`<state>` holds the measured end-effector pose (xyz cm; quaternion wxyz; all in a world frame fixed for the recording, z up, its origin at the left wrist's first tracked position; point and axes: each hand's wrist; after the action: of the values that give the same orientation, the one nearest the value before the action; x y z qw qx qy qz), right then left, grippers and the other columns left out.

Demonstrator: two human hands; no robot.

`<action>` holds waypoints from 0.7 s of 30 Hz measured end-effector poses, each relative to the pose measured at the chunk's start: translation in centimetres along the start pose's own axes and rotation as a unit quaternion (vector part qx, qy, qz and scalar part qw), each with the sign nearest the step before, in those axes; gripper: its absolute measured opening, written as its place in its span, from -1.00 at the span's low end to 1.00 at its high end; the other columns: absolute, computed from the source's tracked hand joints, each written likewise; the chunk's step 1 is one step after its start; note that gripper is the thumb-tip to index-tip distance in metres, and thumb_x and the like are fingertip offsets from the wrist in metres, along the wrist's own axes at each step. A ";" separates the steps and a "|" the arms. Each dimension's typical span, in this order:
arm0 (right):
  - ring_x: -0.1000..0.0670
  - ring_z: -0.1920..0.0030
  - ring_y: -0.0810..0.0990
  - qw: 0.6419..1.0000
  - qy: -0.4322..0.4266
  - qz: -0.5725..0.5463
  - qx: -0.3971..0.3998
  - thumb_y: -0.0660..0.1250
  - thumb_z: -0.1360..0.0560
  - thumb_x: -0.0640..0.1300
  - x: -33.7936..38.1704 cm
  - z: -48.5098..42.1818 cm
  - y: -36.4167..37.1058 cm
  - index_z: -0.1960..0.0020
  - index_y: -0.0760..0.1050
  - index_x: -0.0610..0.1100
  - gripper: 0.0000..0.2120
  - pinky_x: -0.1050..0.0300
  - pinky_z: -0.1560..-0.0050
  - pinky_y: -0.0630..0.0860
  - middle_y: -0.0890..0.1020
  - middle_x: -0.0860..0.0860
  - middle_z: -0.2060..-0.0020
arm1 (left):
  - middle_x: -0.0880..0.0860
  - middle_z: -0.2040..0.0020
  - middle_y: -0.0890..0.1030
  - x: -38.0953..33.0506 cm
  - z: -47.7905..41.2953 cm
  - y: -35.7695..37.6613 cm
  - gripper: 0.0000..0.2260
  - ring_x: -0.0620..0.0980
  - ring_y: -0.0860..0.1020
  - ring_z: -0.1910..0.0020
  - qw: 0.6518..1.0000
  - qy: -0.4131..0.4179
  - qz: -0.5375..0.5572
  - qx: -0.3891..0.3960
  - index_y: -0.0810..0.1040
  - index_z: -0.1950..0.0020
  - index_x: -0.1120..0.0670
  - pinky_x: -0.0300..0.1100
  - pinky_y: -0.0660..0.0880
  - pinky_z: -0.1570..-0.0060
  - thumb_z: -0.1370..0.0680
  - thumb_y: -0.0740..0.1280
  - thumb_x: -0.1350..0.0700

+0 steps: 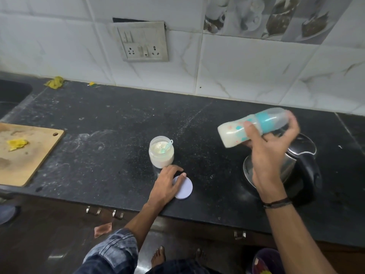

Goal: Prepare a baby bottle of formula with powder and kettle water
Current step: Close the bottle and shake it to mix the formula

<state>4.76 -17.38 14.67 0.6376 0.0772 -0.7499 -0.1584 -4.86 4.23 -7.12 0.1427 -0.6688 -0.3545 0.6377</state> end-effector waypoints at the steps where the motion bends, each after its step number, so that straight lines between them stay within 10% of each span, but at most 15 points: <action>1: -0.11 -0.26 0.69 0.999 -0.024 -0.031 -0.029 0.59 -0.49 -0.19 0.2 0.0 0.0 -0.53 0.13 0.08 -0.17 -0.20 -0.09 0.69 0.56 -0.14 -0.37 | -0.15 -0.17 0.56 -0.1 0.0 0.0 -0.73 -0.19 0.45 -0.21 1.000 0.000 -0.001 -0.001 0.56 -0.20 -0.07 -0.16 0.42 -0.25 -0.67 0.22 -0.19; 7: -0.04 -0.20 0.72 1.000 0.006 0.009 0.009 0.53 -0.52 -0.26 -0.3 0.0 0.3 -0.56 0.11 0.02 -0.19 -0.09 -0.02 0.71 0.71 0.16 -0.15 | -0.14 -0.17 0.56 -0.1 0.1 -0.2 -0.73 -0.18 0.46 -0.20 1.000 -0.002 -0.004 0.002 0.57 -0.19 -0.06 -0.15 0.43 -0.24 -0.68 0.22 -0.19; 21: -0.06 -0.30 0.66 0.994 -0.048 -0.055 -0.078 0.52 -0.55 -0.24 0.6 -0.3 0.7 -0.56 0.04 0.05 -0.18 -0.19 -0.05 0.70 0.50 -0.06 -0.43 | -0.13 -0.18 0.56 -0.3 0.0 -0.1 -0.76 -0.15 0.46 -0.22 1.000 -0.010 -0.003 0.002 0.57 -0.20 -0.04 -0.11 0.44 -0.26 -0.69 0.25 -0.14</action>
<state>4.97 -16.95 15.55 0.5949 0.0608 -0.7599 -0.2550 -4.89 4.14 -6.81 0.1419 -0.6613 -0.3565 0.6445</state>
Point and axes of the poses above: each hand's wrist, its own z-axis away from the middle knuckle, its own y-axis out of the palm, x = y × z
